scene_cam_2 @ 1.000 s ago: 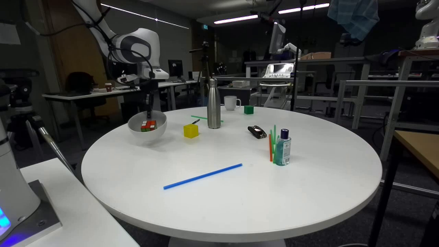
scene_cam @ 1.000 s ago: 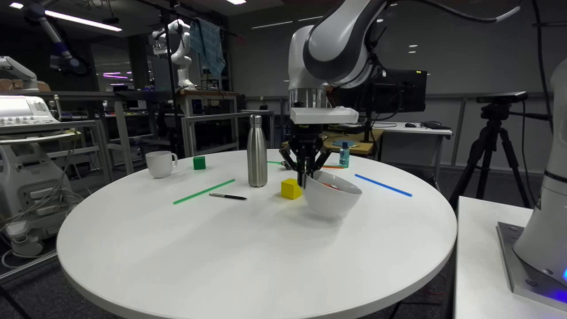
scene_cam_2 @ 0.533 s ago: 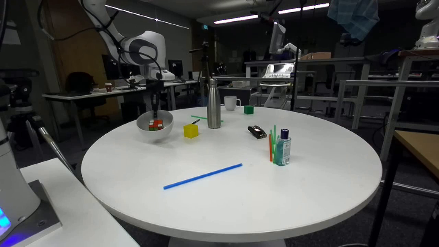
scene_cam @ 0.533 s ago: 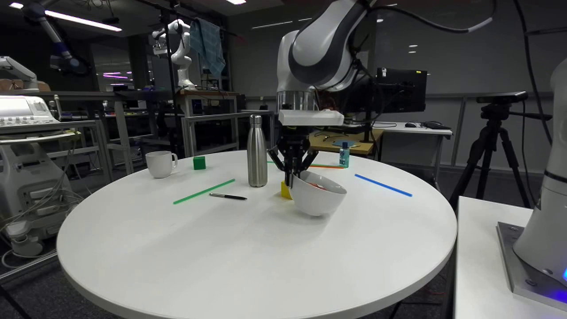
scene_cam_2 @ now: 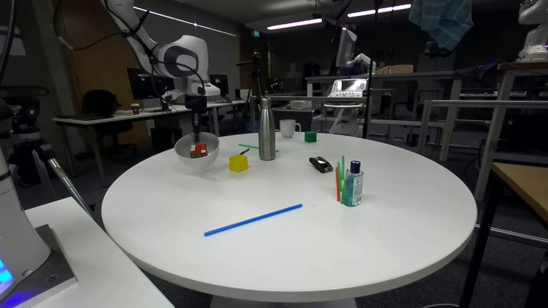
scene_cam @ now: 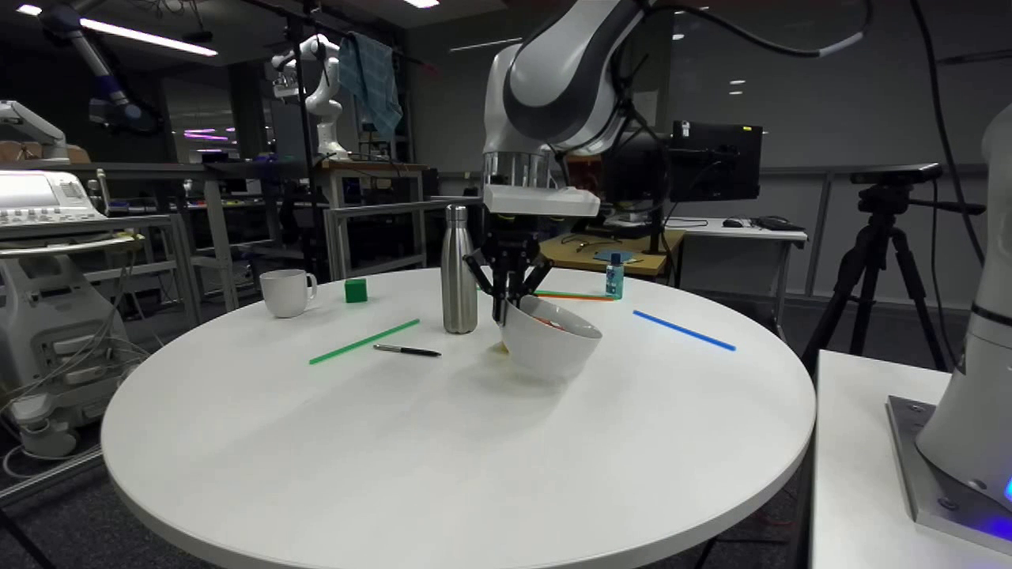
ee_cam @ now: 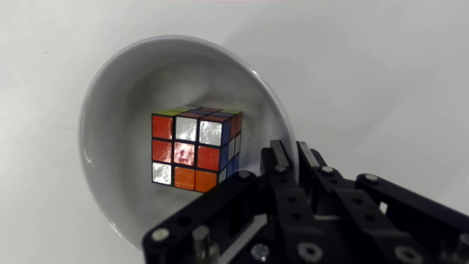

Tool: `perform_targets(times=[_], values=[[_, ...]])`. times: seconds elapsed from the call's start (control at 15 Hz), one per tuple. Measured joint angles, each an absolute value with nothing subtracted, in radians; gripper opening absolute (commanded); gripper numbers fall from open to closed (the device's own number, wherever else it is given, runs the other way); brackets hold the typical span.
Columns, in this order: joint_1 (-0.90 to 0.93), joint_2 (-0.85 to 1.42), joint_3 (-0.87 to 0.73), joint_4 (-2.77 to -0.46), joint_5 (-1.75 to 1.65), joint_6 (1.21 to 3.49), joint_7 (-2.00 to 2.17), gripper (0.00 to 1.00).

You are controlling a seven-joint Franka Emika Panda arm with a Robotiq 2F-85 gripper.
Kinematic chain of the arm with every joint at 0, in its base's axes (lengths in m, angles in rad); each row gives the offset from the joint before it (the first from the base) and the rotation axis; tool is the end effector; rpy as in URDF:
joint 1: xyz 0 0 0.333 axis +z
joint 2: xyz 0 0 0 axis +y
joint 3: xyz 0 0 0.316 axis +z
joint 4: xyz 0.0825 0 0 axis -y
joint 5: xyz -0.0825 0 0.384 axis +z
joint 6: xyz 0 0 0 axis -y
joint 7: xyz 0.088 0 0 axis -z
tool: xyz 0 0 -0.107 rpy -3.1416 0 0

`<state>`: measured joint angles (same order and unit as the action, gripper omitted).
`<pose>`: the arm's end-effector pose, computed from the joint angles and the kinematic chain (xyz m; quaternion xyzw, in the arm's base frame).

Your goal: Spill out the rubik's cube from the bowl to the table

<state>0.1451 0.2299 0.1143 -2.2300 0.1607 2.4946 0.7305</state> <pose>0.5319 0.1401 0.2726 -0.9532 0.2955 0.0145 0.0632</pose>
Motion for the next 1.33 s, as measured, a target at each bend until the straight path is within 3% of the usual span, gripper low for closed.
perform_targets(times=[1.33], values=[[0.141,0.230,0.162,-2.197,0.555,2.594,0.324,0.03]])
